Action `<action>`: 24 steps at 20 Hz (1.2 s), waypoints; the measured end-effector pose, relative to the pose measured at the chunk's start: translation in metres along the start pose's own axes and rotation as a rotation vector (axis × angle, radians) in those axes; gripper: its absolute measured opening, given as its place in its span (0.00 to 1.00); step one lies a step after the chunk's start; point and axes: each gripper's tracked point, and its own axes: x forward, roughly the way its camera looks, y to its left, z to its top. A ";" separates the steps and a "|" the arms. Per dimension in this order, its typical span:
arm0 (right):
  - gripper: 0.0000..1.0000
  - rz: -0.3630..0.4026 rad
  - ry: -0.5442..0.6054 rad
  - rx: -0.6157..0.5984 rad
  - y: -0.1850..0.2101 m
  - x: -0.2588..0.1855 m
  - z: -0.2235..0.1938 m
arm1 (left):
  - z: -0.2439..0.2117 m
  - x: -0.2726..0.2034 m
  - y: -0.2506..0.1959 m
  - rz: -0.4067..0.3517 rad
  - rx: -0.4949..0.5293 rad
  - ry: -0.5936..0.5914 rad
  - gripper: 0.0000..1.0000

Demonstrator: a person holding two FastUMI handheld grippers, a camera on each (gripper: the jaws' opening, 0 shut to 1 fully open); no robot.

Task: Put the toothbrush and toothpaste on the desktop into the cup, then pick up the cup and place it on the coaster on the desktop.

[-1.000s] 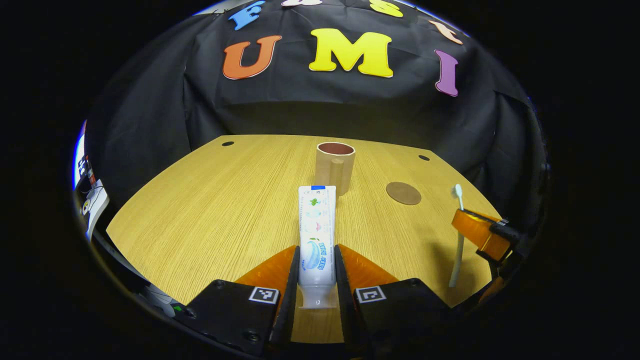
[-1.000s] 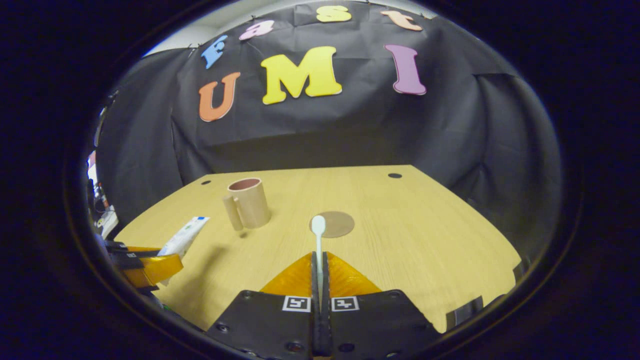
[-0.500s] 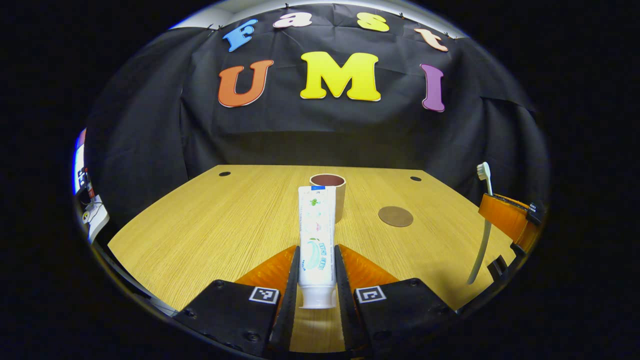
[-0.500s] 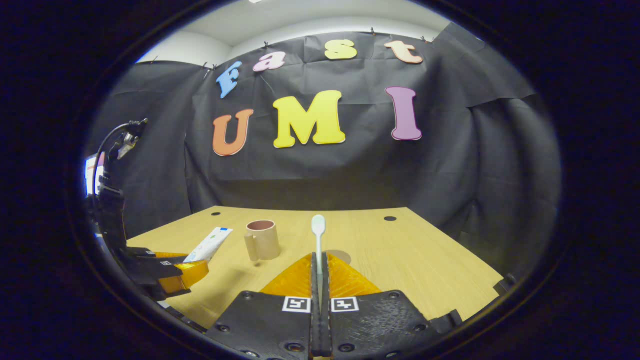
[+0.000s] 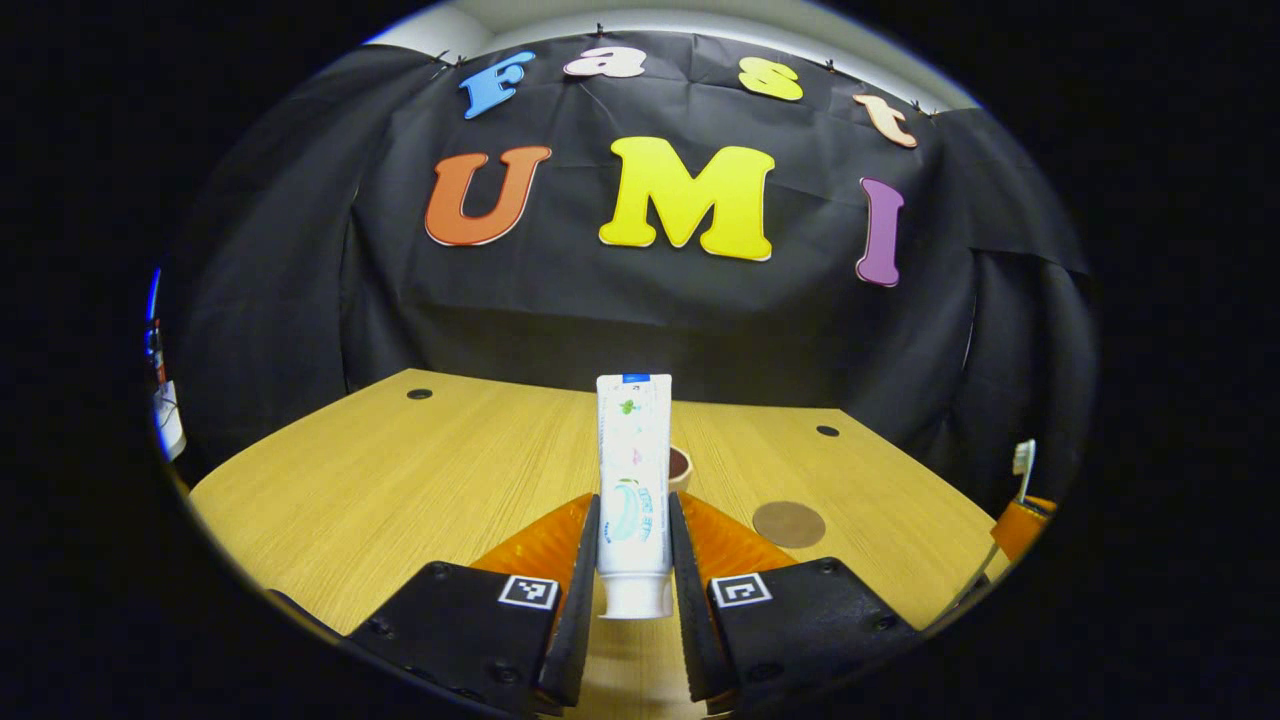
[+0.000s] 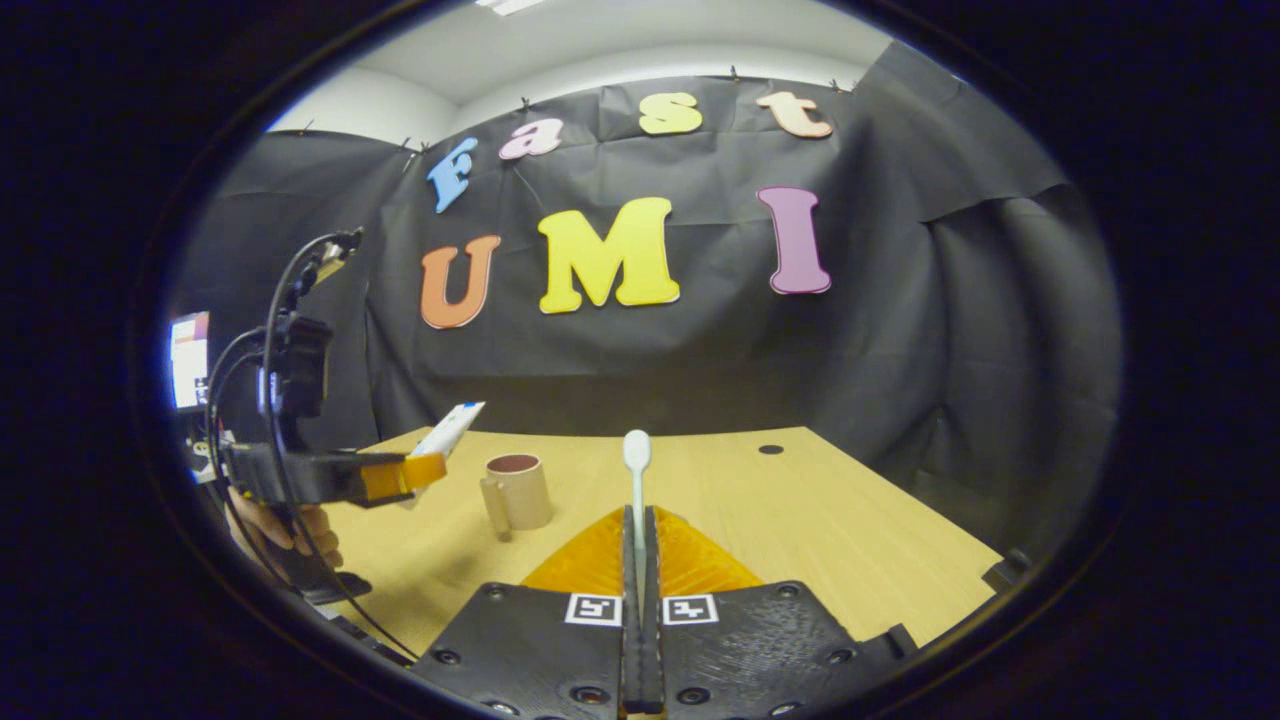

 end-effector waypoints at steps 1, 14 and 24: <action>0.00 0.002 0.001 0.005 -0.002 0.000 -0.001 | 0.007 0.013 0.002 -0.004 -0.003 -0.014 0.41; 0.00 -0.035 0.032 0.023 -0.036 0.001 -0.021 | 0.040 0.106 -0.016 -0.083 0.026 -0.140 0.41; 0.00 -0.025 0.049 0.031 -0.035 0.003 -0.027 | 0.039 0.101 -0.019 -0.087 0.045 -0.140 0.44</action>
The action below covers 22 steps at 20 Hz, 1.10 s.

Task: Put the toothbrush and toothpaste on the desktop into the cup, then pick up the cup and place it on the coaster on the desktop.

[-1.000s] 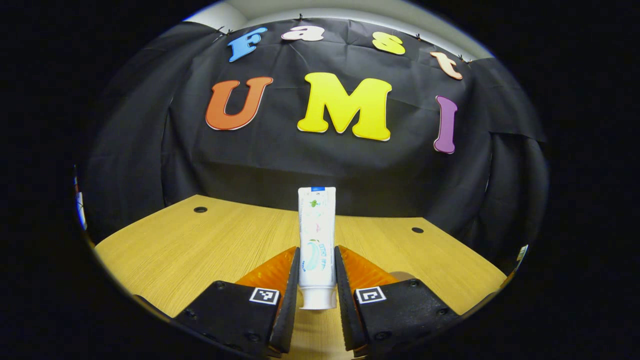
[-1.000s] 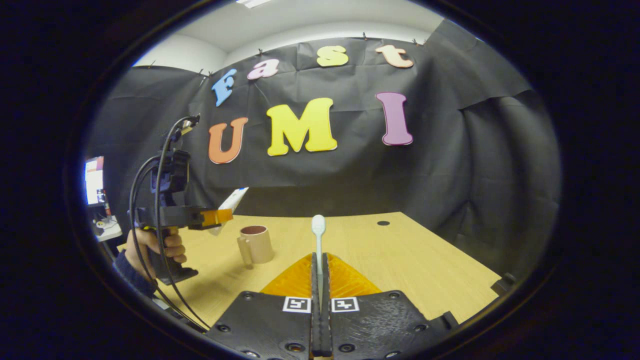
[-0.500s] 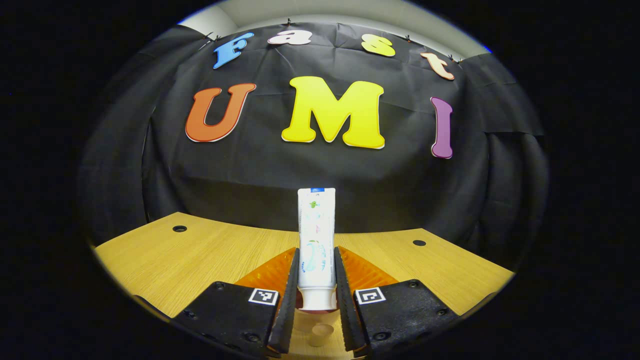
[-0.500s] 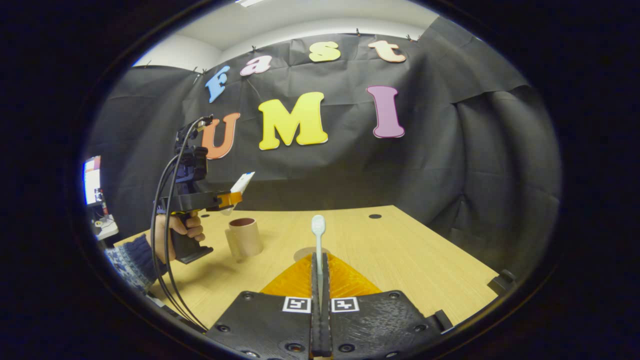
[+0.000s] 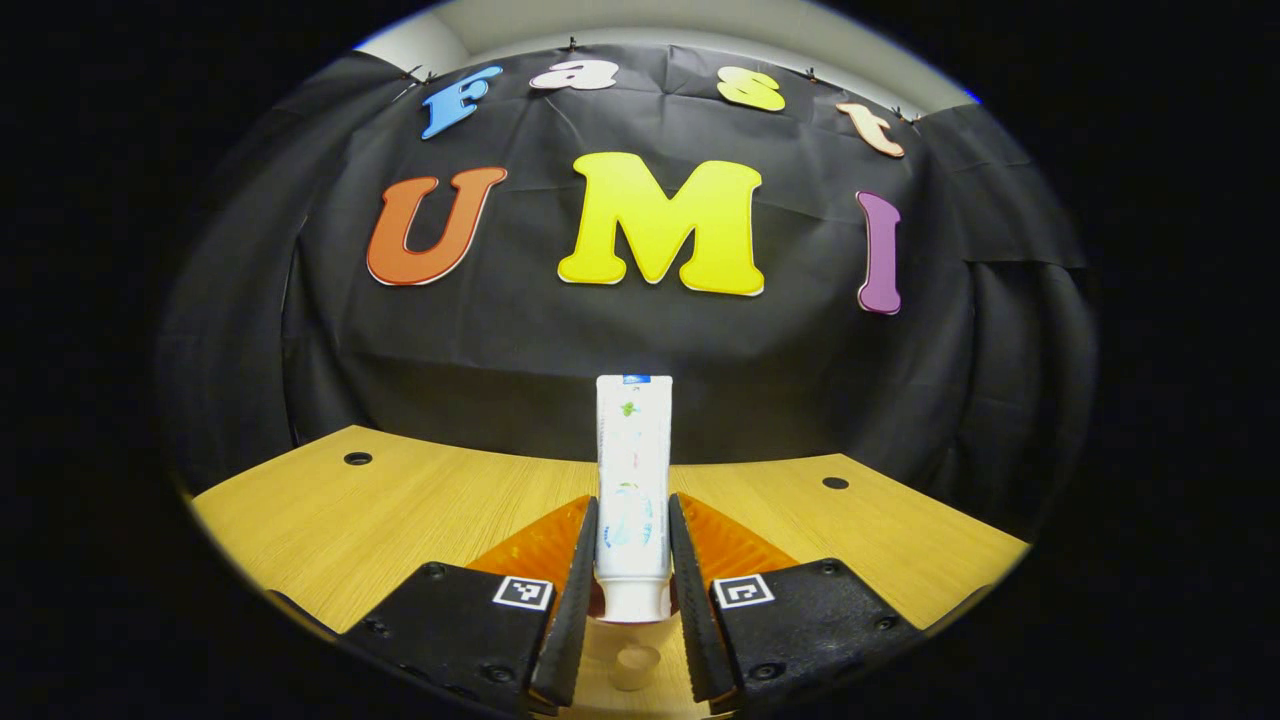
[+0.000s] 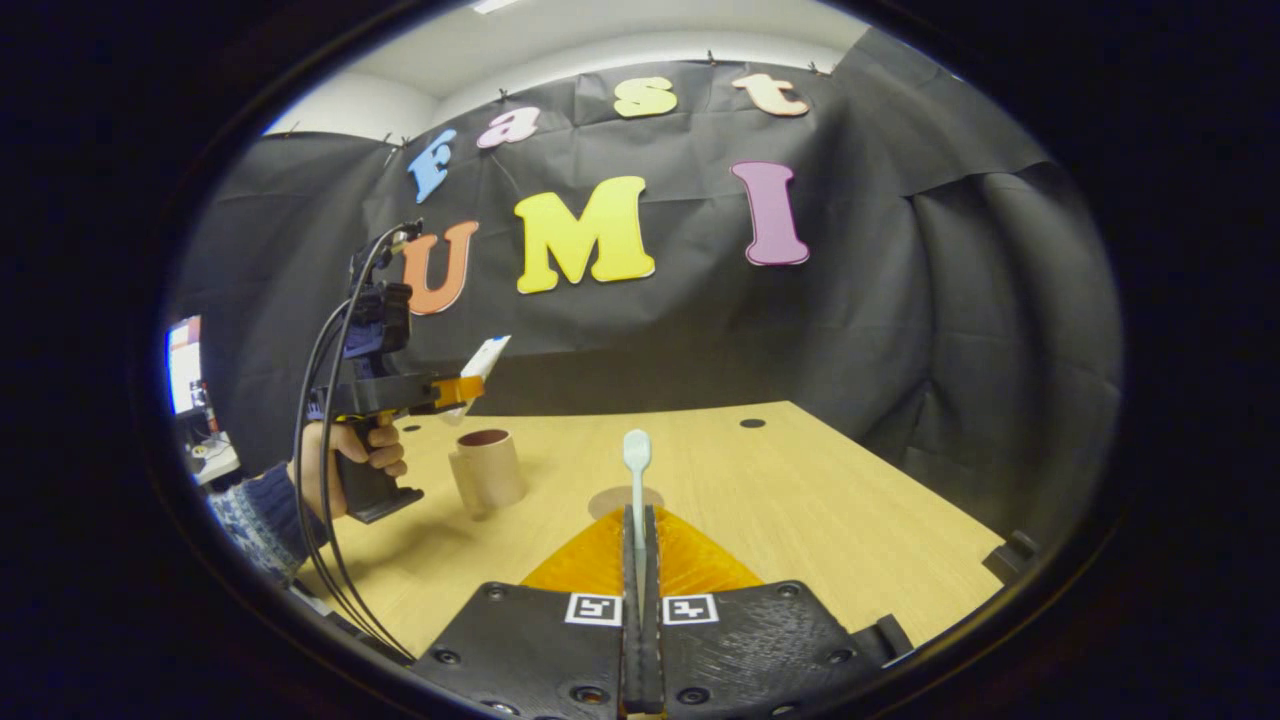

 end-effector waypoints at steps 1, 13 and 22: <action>0.00 0.000 0.002 -0.001 0.000 0.000 -0.001 | 0.001 0.000 0.001 0.001 0.006 -0.002 0.44; 0.00 -0.003 0.009 -0.010 -0.002 0.007 -0.004 | 0.005 -0.007 0.004 -0.013 0.012 -0.005 0.43; 0.00 0.046 -0.043 -0.042 0.041 0.057 0.045 | -0.014 -0.031 0.037 0.032 0.046 0.045 1.00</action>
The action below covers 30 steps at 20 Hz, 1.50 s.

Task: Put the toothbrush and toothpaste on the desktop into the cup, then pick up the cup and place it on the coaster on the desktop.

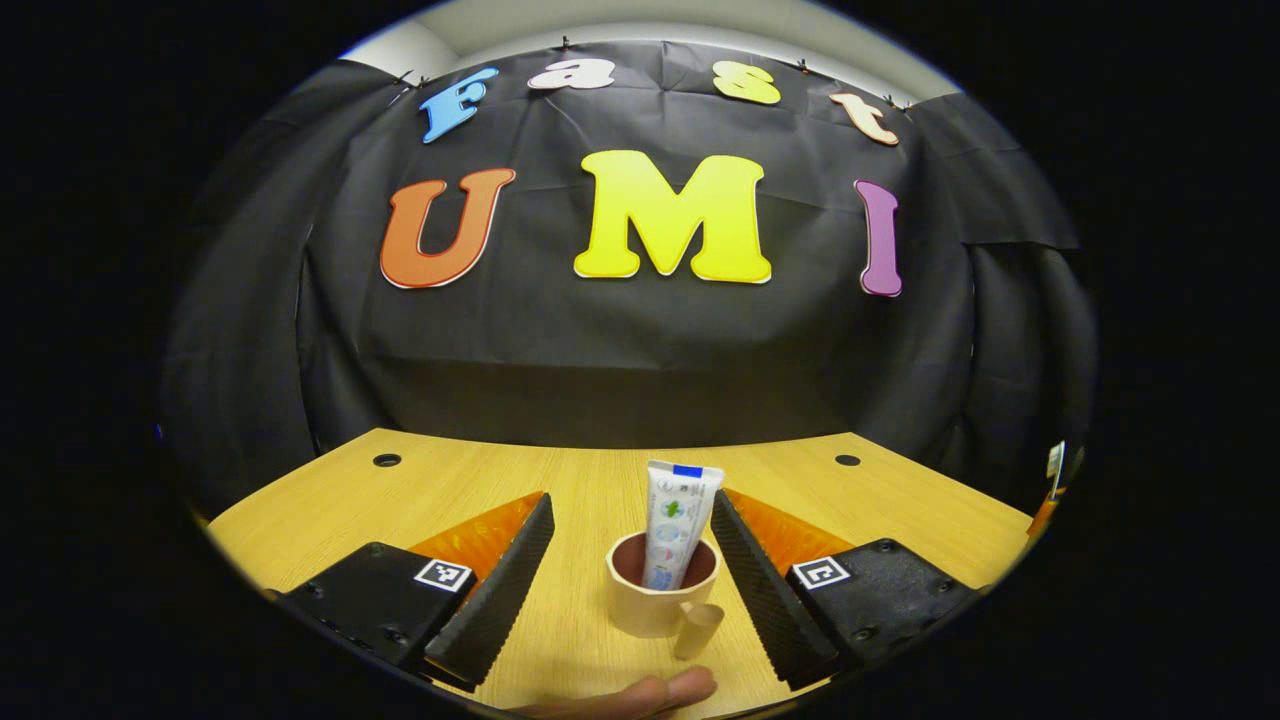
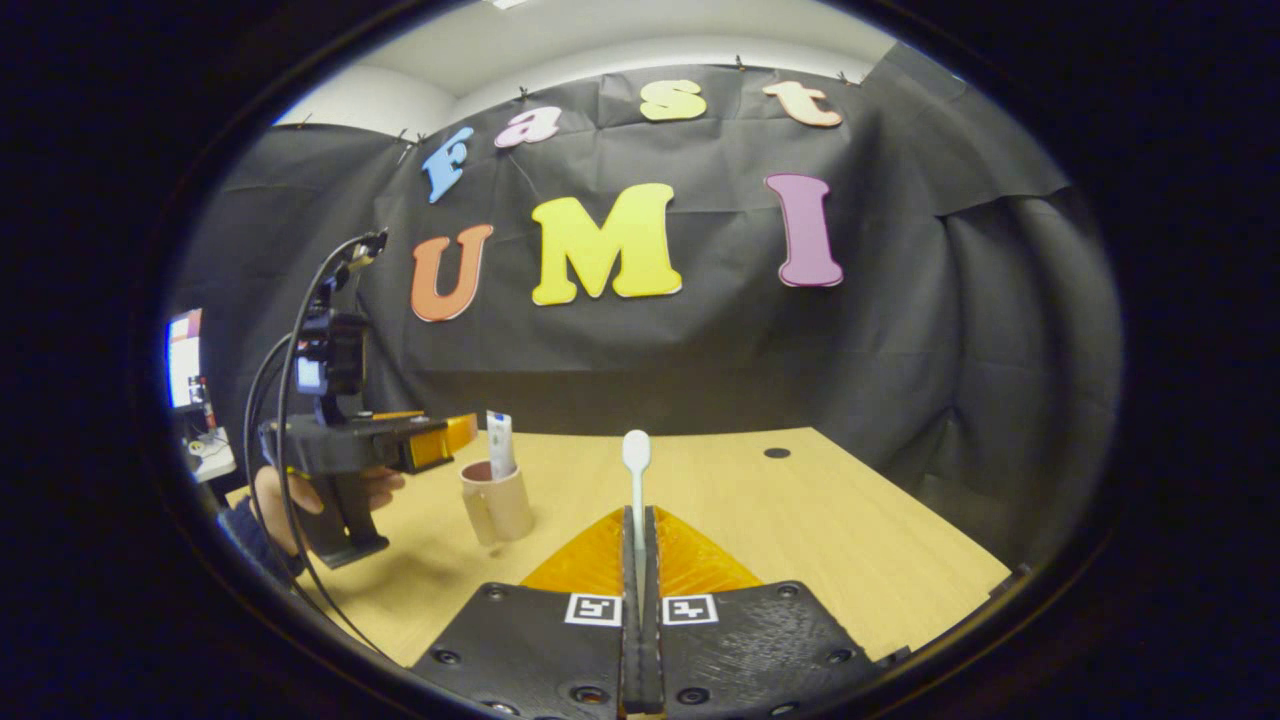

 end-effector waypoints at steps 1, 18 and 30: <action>0.00 0.010 -0.013 0.001 0.007 0.009 0.008 | -0.002 -0.003 0.006 0.012 0.002 0.006 1.00; 0.00 0.175 -0.114 0.009 0.174 0.164 0.086 | -0.016 -0.090 0.096 0.106 -0.022 -0.016 1.00; 0.19 0.172 -0.116 0.001 0.206 0.205 0.068 | -0.050 -0.101 0.122 0.112 -0.061 0.030 1.00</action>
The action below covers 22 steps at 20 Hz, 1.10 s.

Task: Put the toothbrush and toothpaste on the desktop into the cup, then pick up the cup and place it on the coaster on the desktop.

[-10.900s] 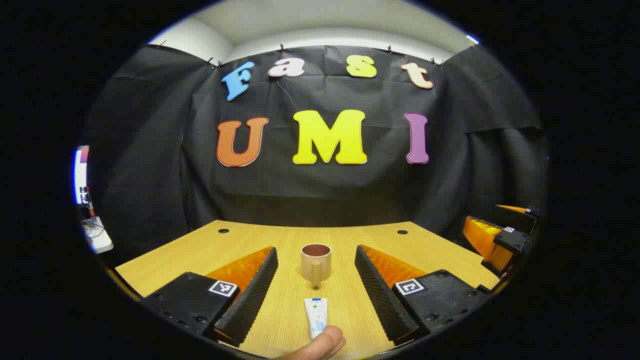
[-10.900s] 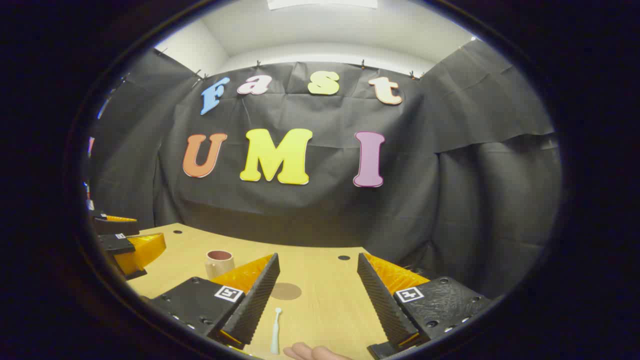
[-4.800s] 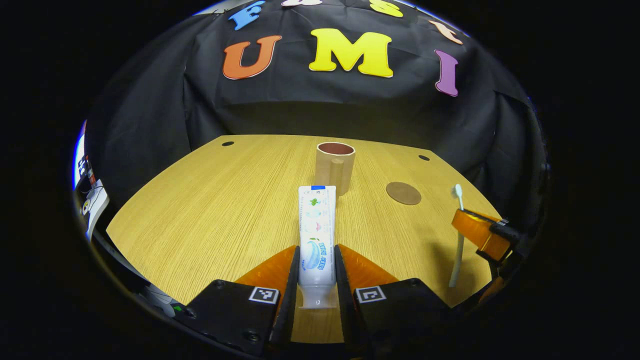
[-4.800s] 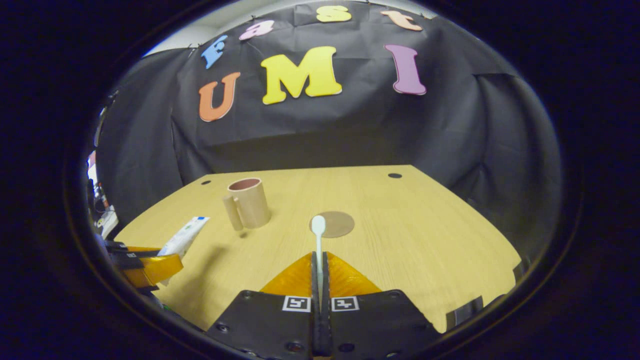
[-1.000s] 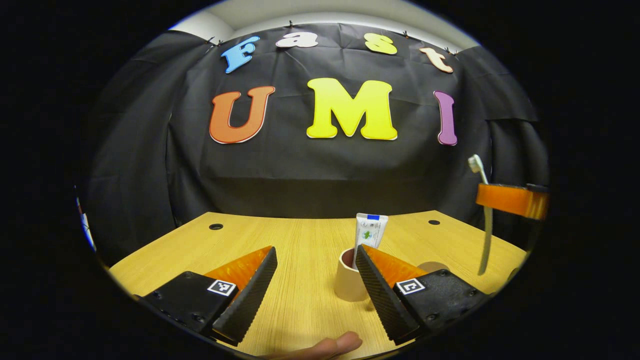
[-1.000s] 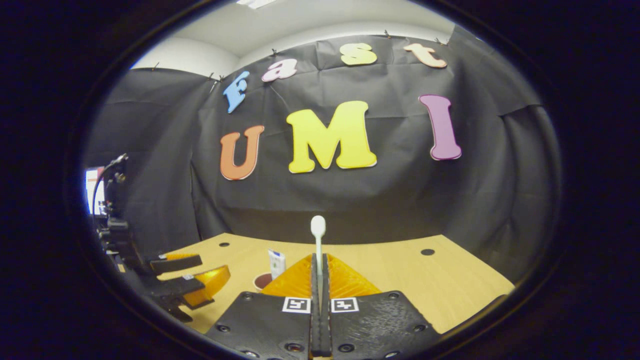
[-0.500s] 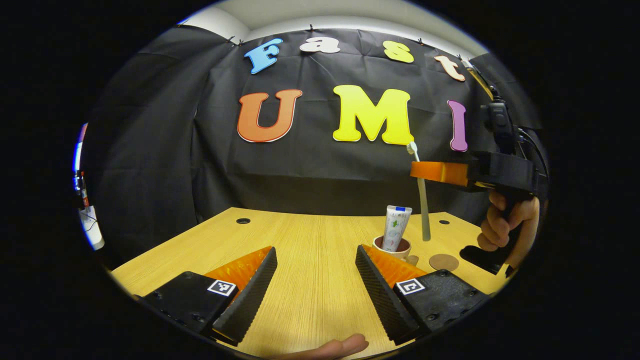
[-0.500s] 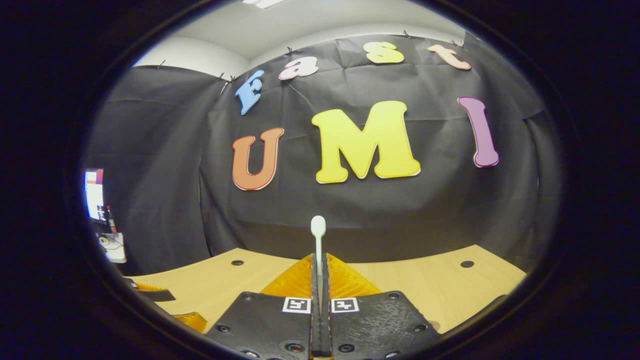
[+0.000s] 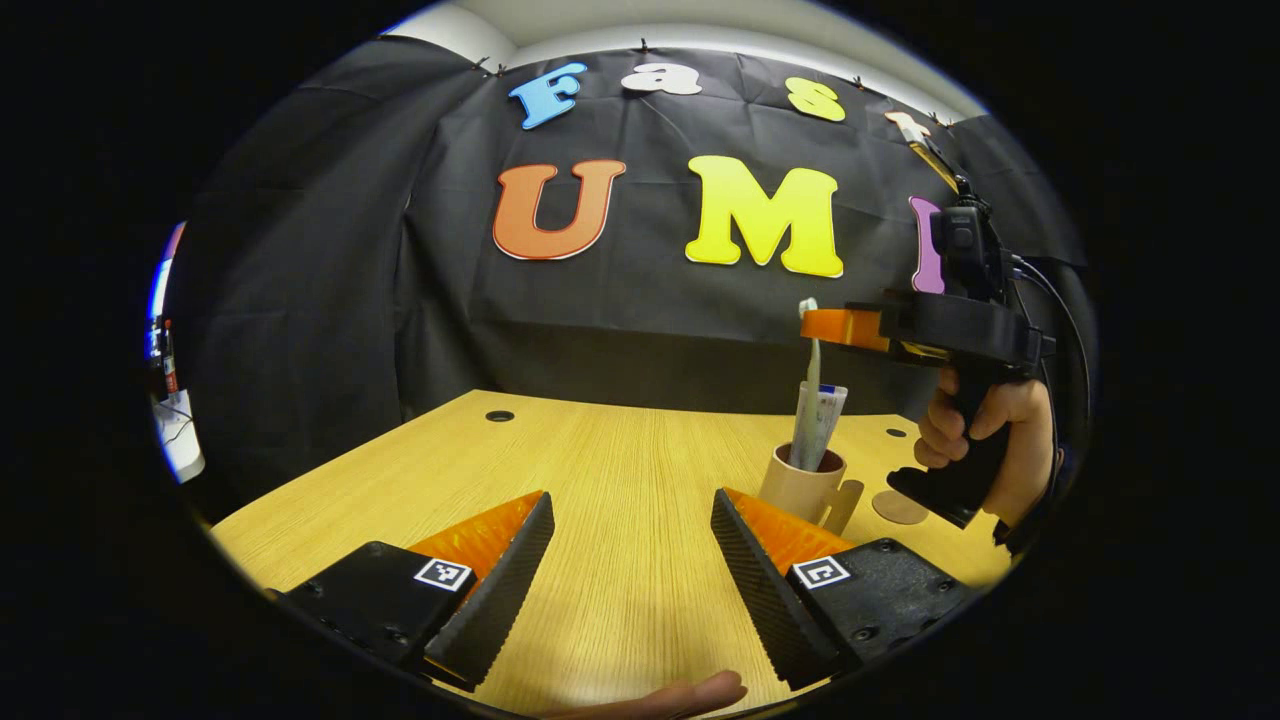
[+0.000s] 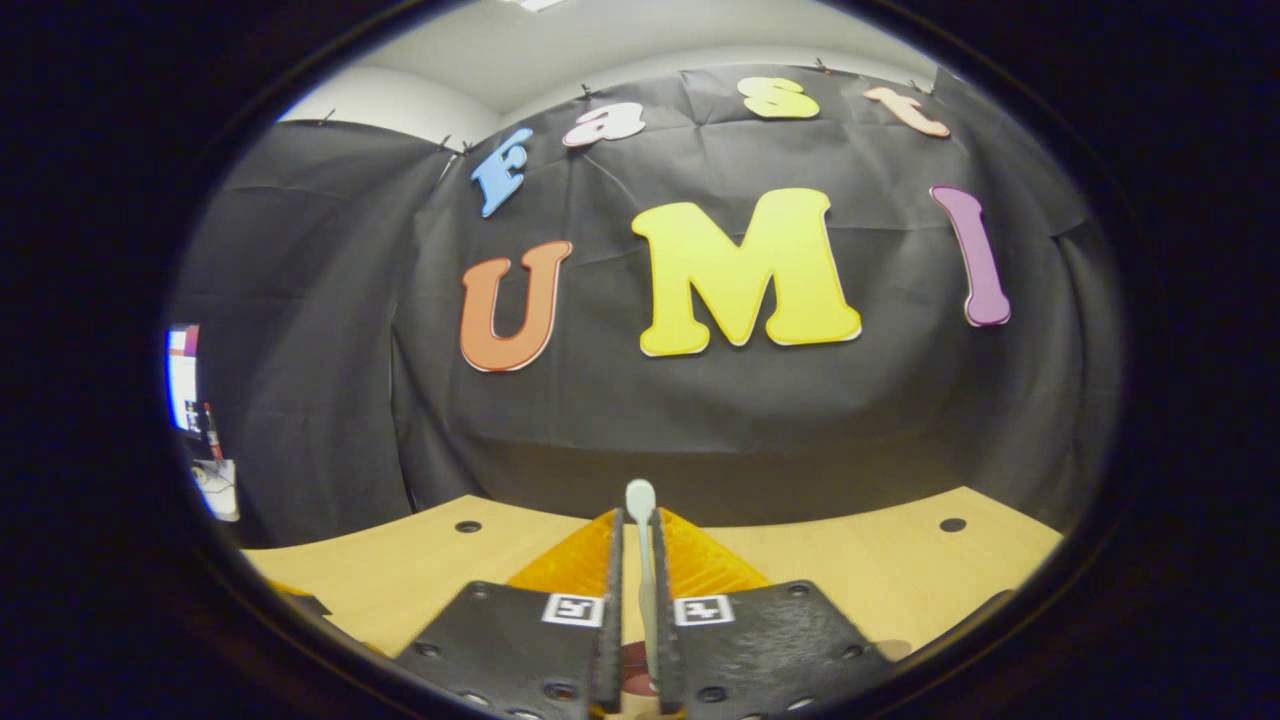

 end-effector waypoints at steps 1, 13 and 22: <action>0.35 0.000 -0.008 -0.003 0.001 -0.004 0.002 | 0.001 0.000 0.000 0.000 0.005 -0.001 1.00; 0.92 0.003 -0.084 -0.091 0.005 -0.047 0.029 | 0.006 0.001 -0.034 -0.029 0.045 0.010 1.00; 0.94 -0.085 -0.032 -0.099 -0.053 -0.113 0.036 | 0.009 0.028 -0.066 -0.032 0.017 0.103 1.00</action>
